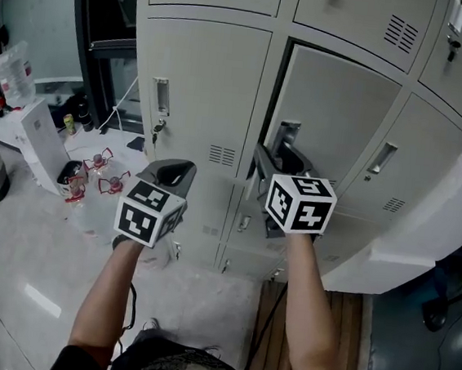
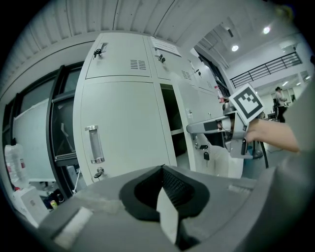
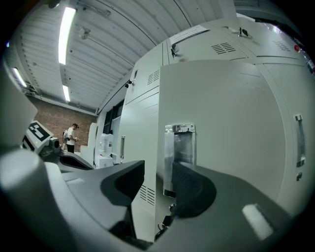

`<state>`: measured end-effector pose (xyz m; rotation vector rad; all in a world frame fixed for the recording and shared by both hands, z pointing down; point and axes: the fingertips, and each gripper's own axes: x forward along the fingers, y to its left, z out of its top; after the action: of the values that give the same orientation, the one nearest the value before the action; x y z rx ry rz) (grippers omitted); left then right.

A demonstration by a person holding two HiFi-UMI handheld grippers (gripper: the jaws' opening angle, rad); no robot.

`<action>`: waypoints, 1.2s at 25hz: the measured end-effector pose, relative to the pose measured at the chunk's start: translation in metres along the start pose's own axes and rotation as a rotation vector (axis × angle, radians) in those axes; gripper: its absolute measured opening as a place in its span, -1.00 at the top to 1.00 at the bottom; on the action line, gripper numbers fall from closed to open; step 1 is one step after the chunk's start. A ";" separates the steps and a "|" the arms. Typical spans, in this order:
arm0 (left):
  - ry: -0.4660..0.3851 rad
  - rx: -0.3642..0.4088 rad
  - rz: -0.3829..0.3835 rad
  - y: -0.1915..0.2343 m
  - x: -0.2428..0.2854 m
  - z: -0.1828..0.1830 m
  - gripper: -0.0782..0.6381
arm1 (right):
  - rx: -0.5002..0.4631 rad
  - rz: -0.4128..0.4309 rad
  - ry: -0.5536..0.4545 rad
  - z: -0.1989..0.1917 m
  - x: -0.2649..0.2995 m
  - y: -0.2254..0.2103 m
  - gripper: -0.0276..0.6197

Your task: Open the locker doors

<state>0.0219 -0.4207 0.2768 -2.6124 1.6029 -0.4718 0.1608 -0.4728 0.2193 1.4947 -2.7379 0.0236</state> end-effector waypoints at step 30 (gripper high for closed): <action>-0.113 0.095 -0.475 -0.113 0.046 0.038 0.77 | 0.001 -0.201 -0.066 0.002 -0.125 -0.008 0.48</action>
<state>0.1496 -0.4134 0.2729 -2.8749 0.8959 -0.3931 0.2348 -0.3722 0.2142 1.7934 -2.6213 -0.0290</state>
